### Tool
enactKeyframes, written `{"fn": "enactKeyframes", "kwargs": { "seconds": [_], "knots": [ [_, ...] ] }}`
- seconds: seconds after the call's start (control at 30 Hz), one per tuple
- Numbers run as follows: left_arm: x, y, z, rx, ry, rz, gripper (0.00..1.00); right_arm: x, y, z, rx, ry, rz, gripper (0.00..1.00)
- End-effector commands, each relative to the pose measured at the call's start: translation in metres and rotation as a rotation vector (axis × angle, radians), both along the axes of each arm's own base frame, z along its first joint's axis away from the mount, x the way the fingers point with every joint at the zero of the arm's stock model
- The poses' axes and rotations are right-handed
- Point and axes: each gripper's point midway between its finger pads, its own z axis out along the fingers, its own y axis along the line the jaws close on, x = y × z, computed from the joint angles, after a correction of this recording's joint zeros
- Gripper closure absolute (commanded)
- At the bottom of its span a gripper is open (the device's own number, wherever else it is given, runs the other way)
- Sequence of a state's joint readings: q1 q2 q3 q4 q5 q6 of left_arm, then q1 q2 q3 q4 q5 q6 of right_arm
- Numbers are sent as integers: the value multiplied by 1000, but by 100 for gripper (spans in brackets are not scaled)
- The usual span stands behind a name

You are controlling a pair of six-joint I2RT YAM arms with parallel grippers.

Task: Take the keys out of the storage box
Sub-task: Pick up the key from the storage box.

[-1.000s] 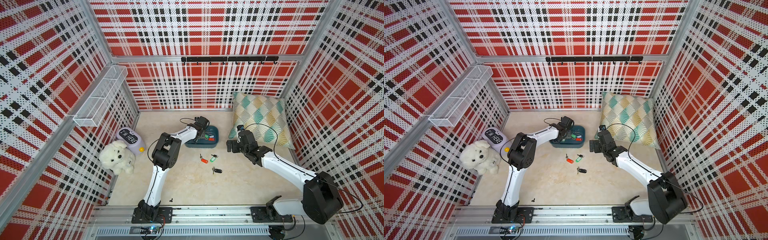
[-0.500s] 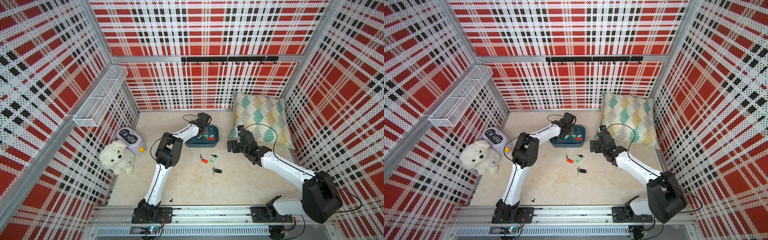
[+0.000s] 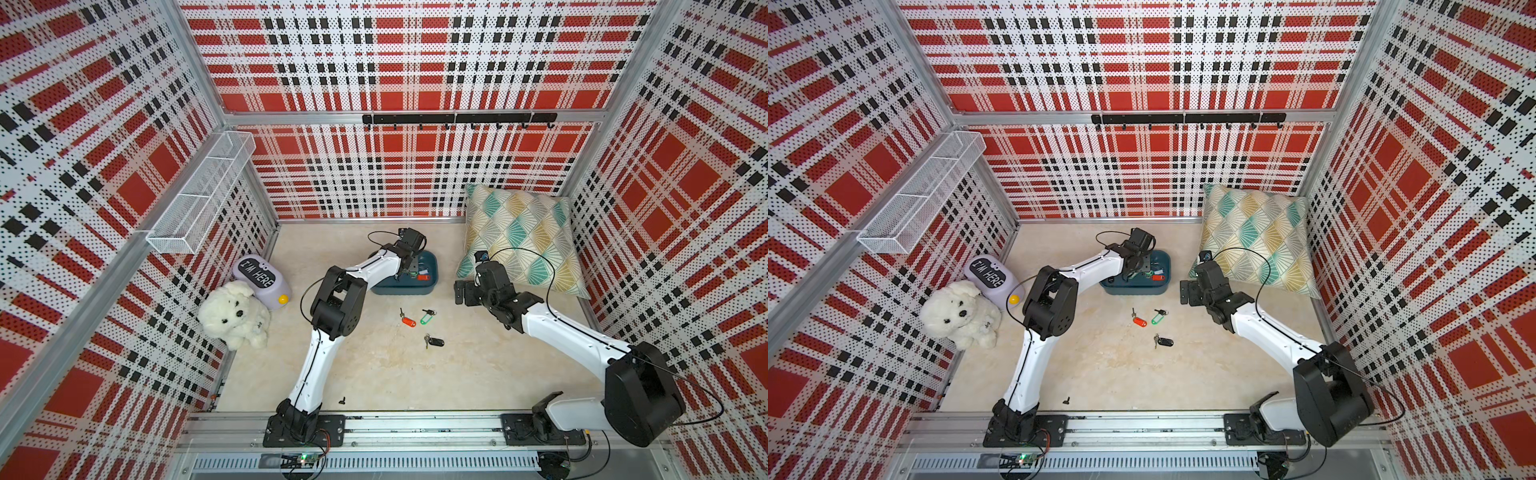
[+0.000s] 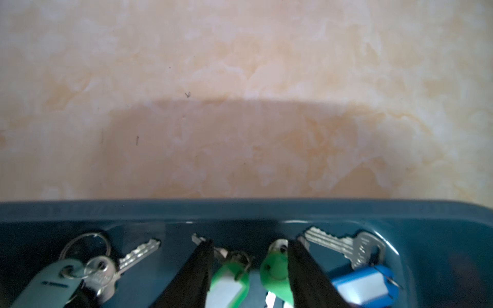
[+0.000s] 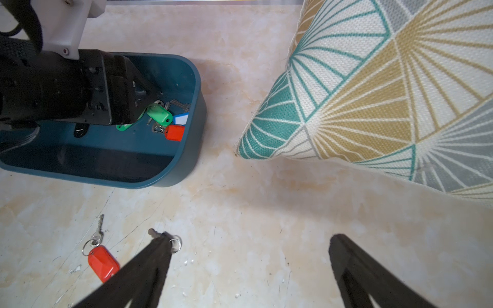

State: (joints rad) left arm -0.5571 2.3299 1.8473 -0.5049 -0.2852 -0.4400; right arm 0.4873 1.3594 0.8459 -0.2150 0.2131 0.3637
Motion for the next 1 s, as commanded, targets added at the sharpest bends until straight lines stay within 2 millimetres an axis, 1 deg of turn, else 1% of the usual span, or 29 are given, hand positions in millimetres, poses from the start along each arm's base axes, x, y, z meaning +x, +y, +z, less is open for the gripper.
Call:
{"fn": "enactKeyframes", "kwargs": {
  "seconds": [0.0, 0.17, 0.27, 0.47, 0.63, 0.7, 0.83, 0.97],
  "knots": [
    [-5, 4, 12, 5, -16, 8, 52, 4, -2, 4, 6, -12, -10, 0],
    [-13, 7, -4, 1, 11, 10, 54, 3, -2, 4, 8, -12, -9, 0],
    [-13, 6, -8, -6, 17, 7, 59, 3, -2, 4, 10, -12, -9, 0],
    [-9, 5, -2, -9, 1, 4, 78, 3, -2, 5, 10, -14, -9, 0],
    [-6, 2, 7, -13, -18, 1, 96, 3, -2, 4, 10, -13, -9, 0],
    [-5, 2, 13, -12, -31, 2, 100, 3, -2, 5, 11, -15, -9, 0],
    [-2, 4, 29, -7, -62, 7, 100, 3, -2, 5, 12, -17, -9, 0],
    [-2, 8, 50, -1, -98, 17, 100, 3, -2, 7, 16, -22, -10, 0]
  ]
}}
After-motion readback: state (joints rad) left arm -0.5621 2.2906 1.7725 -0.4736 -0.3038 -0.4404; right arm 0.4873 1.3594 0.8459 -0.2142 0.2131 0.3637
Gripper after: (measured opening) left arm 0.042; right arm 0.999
